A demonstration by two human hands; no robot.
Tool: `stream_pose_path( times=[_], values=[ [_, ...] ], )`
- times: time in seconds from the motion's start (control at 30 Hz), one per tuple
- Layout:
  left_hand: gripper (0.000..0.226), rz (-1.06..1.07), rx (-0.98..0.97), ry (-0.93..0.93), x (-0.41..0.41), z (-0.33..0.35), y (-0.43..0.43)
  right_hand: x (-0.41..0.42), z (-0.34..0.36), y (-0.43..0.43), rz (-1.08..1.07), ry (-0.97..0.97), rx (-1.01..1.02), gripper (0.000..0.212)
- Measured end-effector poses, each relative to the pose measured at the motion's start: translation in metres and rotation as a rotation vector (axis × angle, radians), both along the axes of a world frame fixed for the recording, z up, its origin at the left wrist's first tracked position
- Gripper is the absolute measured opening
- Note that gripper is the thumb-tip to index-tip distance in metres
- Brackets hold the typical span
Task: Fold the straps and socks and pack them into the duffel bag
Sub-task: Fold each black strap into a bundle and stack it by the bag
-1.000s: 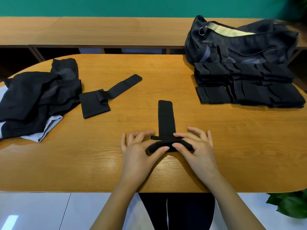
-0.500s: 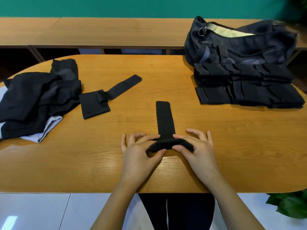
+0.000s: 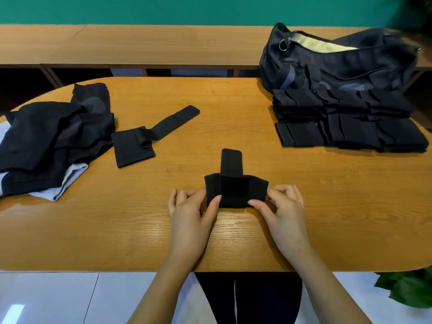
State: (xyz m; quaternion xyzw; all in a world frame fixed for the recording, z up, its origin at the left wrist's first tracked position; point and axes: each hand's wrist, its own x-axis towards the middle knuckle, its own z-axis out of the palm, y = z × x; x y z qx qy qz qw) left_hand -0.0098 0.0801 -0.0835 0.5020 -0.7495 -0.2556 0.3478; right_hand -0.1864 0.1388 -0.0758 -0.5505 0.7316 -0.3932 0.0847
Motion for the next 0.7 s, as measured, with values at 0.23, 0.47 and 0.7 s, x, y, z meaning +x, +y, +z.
stream_pose_path(
  times=[0.23, 0.47, 0.7],
  values=[
    [0.061, 0.048, 0.032, 0.067, -0.001, 0.005, 0.002, 0.001, 0.005, 0.002, -0.061, -0.111, 0.098, 0.071],
    [0.054, 0.020, -0.013, -0.071, 0.000, 0.002, 0.000, 0.000, -0.001, 0.001, -0.024, 0.021, 0.094, 0.079],
    [0.024, -0.065, -0.062, -0.108, -0.001, 0.002, 0.000, -0.001, -0.007, 0.000, 0.194, 0.162, 0.125, 0.048]
  ],
)
